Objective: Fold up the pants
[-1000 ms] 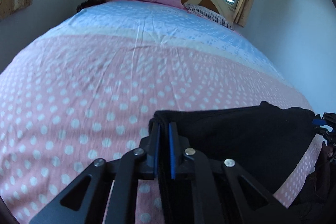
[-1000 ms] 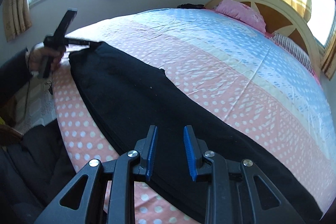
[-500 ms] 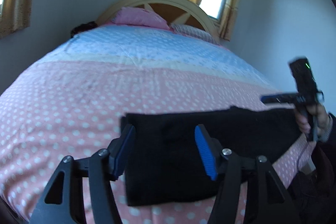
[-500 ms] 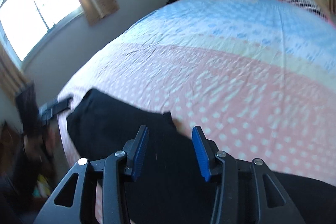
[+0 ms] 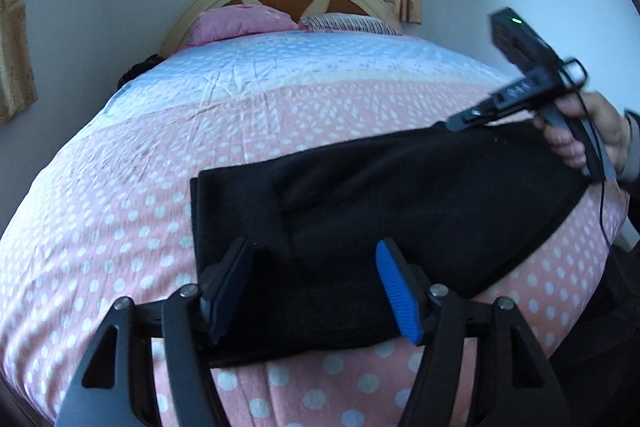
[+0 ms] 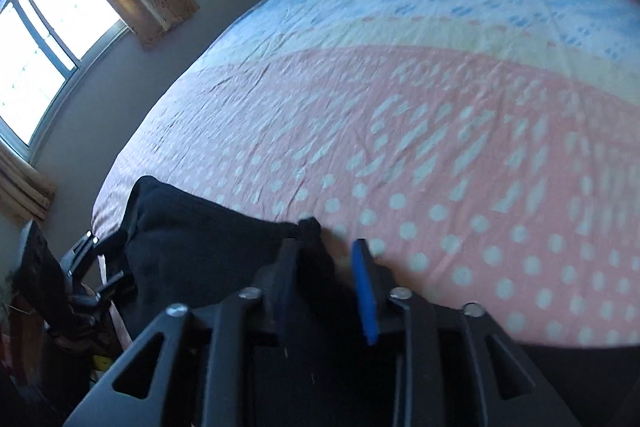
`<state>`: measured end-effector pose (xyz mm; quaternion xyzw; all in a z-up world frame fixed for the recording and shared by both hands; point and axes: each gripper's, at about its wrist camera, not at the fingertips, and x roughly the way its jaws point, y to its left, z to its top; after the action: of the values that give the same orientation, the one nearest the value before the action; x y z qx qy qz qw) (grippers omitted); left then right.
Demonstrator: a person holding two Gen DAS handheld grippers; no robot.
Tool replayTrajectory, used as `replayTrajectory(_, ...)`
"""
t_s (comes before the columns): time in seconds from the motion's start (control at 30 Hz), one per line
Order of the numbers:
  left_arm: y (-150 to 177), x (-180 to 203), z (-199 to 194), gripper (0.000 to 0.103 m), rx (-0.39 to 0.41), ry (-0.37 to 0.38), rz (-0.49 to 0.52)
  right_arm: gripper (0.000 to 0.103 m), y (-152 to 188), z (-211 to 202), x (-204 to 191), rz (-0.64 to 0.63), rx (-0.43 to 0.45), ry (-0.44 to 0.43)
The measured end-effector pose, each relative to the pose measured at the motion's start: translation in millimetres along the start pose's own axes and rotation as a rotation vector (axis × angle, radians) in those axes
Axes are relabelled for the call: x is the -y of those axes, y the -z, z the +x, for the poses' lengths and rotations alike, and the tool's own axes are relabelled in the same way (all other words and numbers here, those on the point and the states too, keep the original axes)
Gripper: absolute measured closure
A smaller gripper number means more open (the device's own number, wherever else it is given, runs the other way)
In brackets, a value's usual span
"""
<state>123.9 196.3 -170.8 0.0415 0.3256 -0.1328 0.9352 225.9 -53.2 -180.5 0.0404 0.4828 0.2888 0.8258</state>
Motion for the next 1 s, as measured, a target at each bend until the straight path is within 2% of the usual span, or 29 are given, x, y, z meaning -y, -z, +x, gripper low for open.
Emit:
replayTrajectory(0.2,-22,16,-21,0.036,0.068,0.033,-0.034,0.065,47,-72,27,0.004,0.079,0.019)
replayTrajectory(0.33,-39,59,-25,0.036,0.090,0.124,0.031,0.065,85,-134,64,0.073,0.139,0.086)
replayTrajectory(0.5,-49,121,-8,0.036,0.052,0.242,0.139,0.065,136,-229,134,0.272,0.255,0.179)
replayTrajectory(0.67,-56,193,14,0.036,0.014,0.403,0.217,0.065,185,-307,199,0.474,0.365,0.308)
replayTrajectory(0.73,-59,215,22,0.037,0.001,0.461,0.238,0.065,206,-332,226,0.571,0.398,0.340)
replayTrajectory(0.87,-66,251,36,0.037,-0.021,0.524,0.259,0.065,231,-359,263,0.697,0.458,0.350)
replayTrajectory(1.0,-68,264,53,0.037,-0.058,0.514,0.264,0.065,242,-365,285,0.780,0.491,0.316)
